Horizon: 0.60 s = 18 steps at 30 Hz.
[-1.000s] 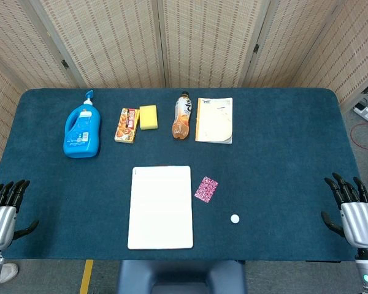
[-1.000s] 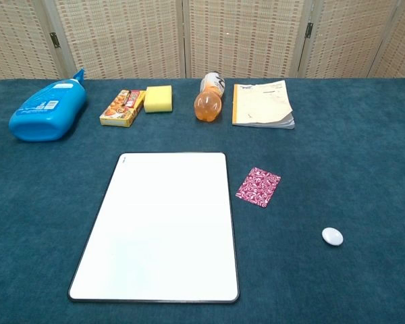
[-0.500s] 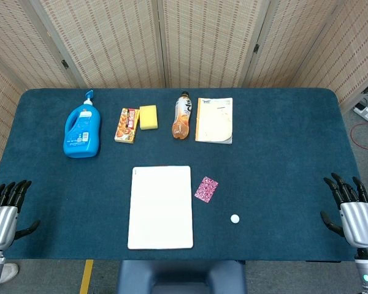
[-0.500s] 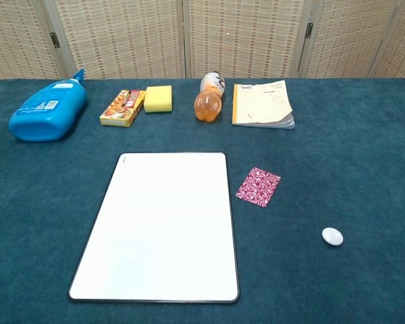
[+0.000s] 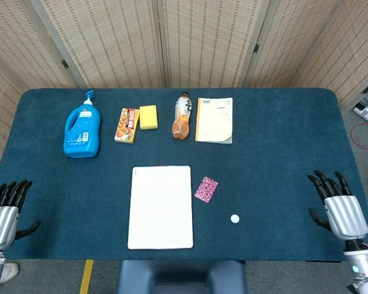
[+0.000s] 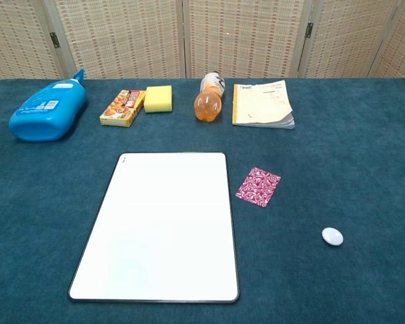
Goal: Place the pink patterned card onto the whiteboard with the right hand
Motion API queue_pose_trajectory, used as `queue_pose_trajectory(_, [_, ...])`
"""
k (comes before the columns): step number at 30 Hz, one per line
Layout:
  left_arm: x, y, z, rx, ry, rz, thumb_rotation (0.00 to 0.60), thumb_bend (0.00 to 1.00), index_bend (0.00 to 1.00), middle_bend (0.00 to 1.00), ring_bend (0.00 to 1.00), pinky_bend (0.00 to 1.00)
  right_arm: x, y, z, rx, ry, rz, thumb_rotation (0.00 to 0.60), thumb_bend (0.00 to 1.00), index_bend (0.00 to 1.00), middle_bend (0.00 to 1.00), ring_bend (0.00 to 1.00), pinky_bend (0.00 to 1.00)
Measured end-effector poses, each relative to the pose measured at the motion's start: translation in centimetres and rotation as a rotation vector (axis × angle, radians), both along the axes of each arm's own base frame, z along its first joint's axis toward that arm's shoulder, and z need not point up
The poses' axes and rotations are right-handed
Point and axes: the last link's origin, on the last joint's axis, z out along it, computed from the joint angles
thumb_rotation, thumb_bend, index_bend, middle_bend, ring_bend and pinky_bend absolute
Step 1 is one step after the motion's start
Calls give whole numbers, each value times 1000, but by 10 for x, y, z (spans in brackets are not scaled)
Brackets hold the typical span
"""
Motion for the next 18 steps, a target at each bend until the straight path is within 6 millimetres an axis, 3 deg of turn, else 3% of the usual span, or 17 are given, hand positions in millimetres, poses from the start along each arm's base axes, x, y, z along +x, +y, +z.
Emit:
queue_pose_trajectory(9, [2, -4, 3, 11, -6, -10, 600, 236, 83, 111, 83, 0, 35, -49, -40, 181, 54, 128, 600, 343, 236, 148, 179, 0])
queue_pose_trajectory(18, [1, -13, 9, 26, -11, 1, 600, 236, 88, 111, 83, 0, 79, -97, -107, 335, 117, 253, 600, 344, 300, 143, 116, 0])
